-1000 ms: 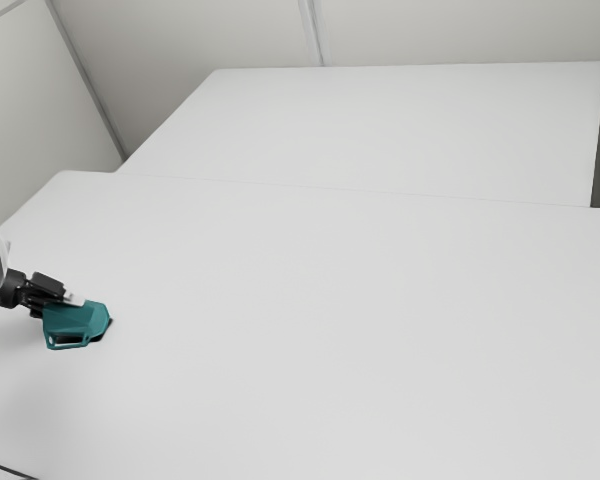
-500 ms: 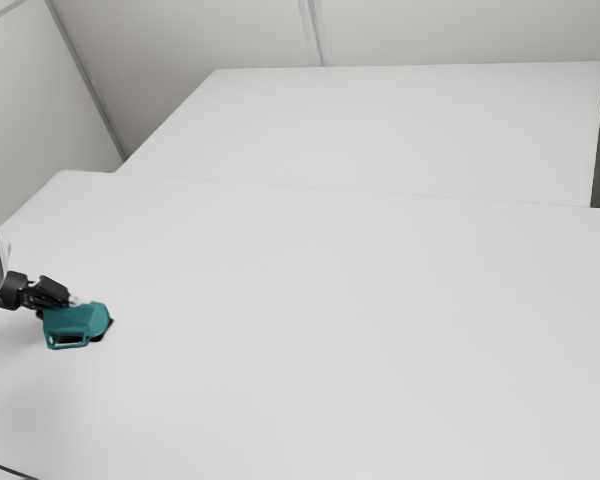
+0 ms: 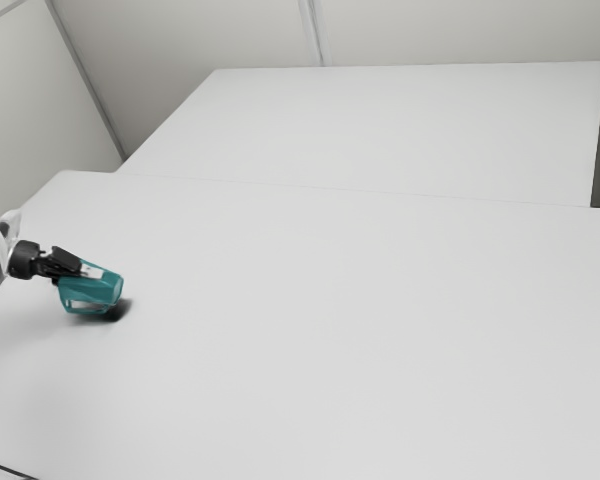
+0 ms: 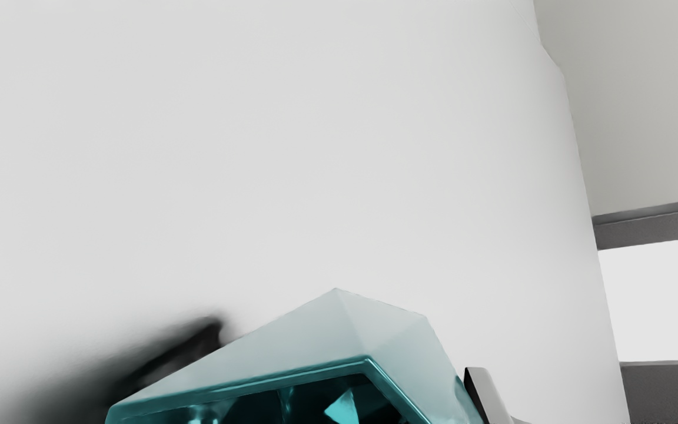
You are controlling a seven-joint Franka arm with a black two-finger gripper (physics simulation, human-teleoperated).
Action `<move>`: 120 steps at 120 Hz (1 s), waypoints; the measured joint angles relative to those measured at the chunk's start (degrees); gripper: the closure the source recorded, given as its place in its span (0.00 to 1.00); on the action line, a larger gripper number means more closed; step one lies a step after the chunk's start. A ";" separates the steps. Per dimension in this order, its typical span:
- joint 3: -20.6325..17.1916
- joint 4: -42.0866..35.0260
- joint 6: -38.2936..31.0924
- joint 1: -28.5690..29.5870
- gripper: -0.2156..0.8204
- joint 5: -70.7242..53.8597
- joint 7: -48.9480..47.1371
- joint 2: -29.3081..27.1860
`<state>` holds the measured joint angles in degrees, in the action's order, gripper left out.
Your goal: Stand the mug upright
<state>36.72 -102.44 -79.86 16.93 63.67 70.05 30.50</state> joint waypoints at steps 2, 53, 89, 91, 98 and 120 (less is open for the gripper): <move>-0.07 0.10 -0.02 -0.30 0.96 0.09 -0.02 -0.27; -7.48 4.65 -11.72 -13.30 0.96 -16.97 -3.56 -13.73; -19.56 -5.83 -33.51 -20.69 0.96 -53.92 -13.79 -24.05; -20.11 -7.12 -34.84 -20.92 0.96 -55.44 -14.49 -24.73; -21.81 -12.62 -39.72 -22.12 0.96 -60.17 -16.96 -27.64; -28.44 -22.82 -49.59 -24.18 0.96 -74.02 -25.80 -33.18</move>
<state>8.27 -125.26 -129.45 -7.25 -10.35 44.25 -2.68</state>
